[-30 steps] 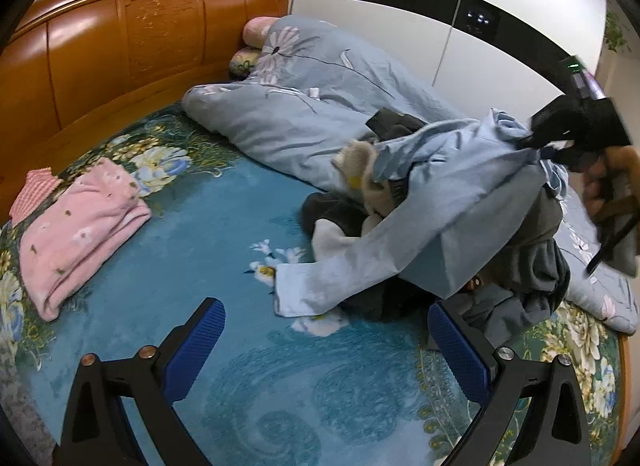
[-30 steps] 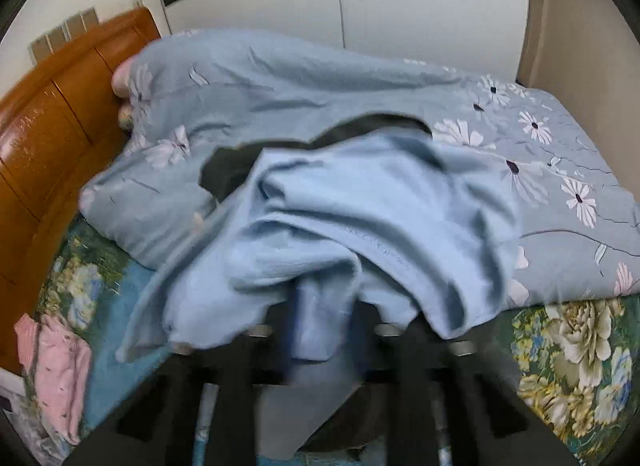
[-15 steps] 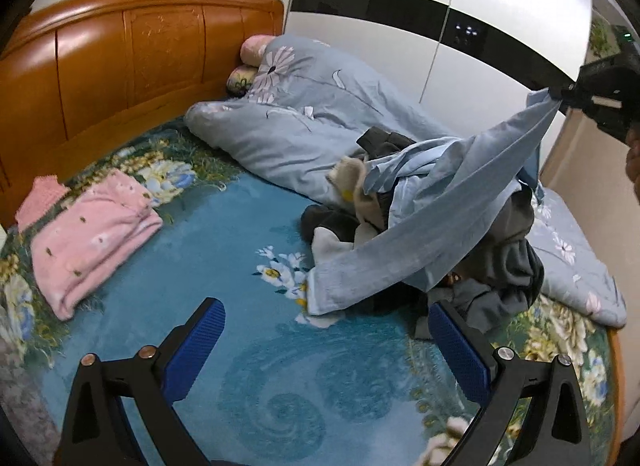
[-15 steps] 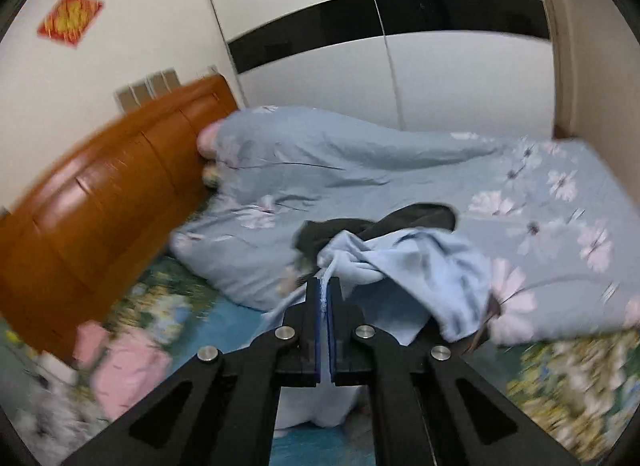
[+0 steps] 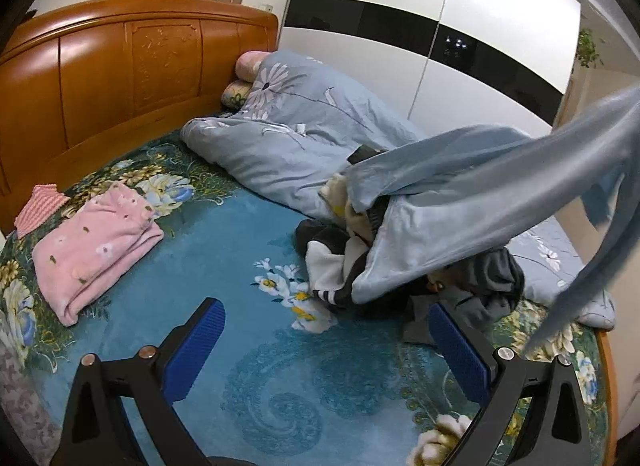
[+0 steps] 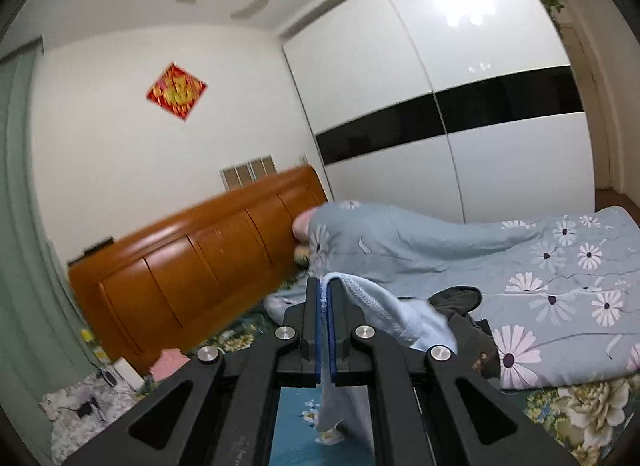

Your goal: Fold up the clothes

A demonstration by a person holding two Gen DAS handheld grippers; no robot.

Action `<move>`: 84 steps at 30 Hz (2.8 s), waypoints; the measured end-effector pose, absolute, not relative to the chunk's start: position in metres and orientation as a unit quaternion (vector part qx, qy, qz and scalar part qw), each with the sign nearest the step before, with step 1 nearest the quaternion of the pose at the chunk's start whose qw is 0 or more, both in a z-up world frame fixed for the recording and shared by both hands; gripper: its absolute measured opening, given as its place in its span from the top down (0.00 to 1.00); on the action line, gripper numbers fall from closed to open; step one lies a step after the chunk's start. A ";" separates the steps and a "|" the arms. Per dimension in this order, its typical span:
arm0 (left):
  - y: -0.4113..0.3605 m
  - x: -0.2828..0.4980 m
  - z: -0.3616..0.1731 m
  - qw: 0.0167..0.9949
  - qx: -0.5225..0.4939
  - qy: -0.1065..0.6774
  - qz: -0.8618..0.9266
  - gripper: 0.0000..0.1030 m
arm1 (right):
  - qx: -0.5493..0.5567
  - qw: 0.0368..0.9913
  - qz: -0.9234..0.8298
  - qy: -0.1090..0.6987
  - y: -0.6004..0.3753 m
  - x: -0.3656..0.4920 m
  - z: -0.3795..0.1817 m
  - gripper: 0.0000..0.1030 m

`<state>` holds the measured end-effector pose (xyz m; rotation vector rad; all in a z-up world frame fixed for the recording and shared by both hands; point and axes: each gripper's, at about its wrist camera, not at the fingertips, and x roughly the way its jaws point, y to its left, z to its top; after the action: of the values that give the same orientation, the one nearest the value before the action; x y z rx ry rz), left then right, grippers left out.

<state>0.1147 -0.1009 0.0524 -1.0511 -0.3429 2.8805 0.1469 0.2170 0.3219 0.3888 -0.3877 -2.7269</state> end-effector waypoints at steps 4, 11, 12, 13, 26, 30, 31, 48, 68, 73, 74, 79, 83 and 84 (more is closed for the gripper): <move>-0.085 0.118 0.049 0.061 -0.347 -0.108 0.929 0.00 | 0.120 0.137 -0.975 -0.129 0.257 0.224 0.309 0.98; -0.025 0.112 0.012 0.124 -0.414 -0.057 0.900 0.00 | 0.365 -0.099 -0.908 -0.179 0.347 0.250 0.116 0.98; -0.018 0.112 0.006 0.125 -0.423 -0.046 0.896 0.00 | 0.400 -0.130 -0.884 -0.203 0.361 0.251 0.080 0.98; -0.010 0.111 0.000 0.125 -0.432 -0.036 0.892 0.00 | 0.426 -0.157 -0.860 -0.234 0.376 0.258 0.044 0.98; 0.073 0.059 -0.089 0.149 -0.572 -0.033 0.806 0.00 | 0.552 -0.260 -0.735 -0.295 0.428 0.284 -0.109 0.96; 0.092 0.046 -0.133 0.159 -0.629 -0.140 0.748 0.02 | 0.568 -0.261 -0.718 -0.306 0.429 0.292 -0.126 0.96; 0.095 0.043 -0.145 0.147 -0.639 -0.164 0.737 0.03 | 0.569 -0.260 -0.717 -0.307 0.428 0.295 -0.128 0.96; 0.158 0.038 -0.212 0.099 -0.704 -0.389 0.585 0.49 | 0.559 -0.232 -0.716 -0.348 0.418 0.332 -0.138 0.96; 0.116 0.008 -0.098 0.182 -0.606 -0.320 0.705 0.96 | 0.467 -0.236 -0.813 -0.254 0.422 0.263 -0.050 0.97; 0.054 0.011 -0.043 0.187 -0.537 -0.337 0.750 0.96 | 0.415 -0.205 -0.859 -0.221 0.399 0.228 0.009 0.97; 0.043 0.014 -0.034 0.189 -0.524 -0.339 0.758 0.96 | 0.404 -0.197 -0.868 -0.210 0.392 0.221 0.021 0.97; -0.011 0.040 0.003 0.191 -0.477 -0.325 0.794 0.96 | 0.359 -0.166 -0.909 -0.132 0.342 0.196 0.075 0.97; -0.051 0.066 0.030 0.191 -0.435 -0.329 0.816 0.96 | 0.321 -0.148 -0.929 -0.107 0.306 0.187 0.110 0.97; -0.061 0.072 0.038 0.191 -0.422 -0.331 0.822 0.96 | 0.309 -0.144 -0.935 -0.102 0.297 0.185 0.122 0.97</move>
<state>0.0719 -0.0607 0.0383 -1.1855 -0.9297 2.3080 0.1854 0.2968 0.1222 1.0703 -0.3518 -3.2398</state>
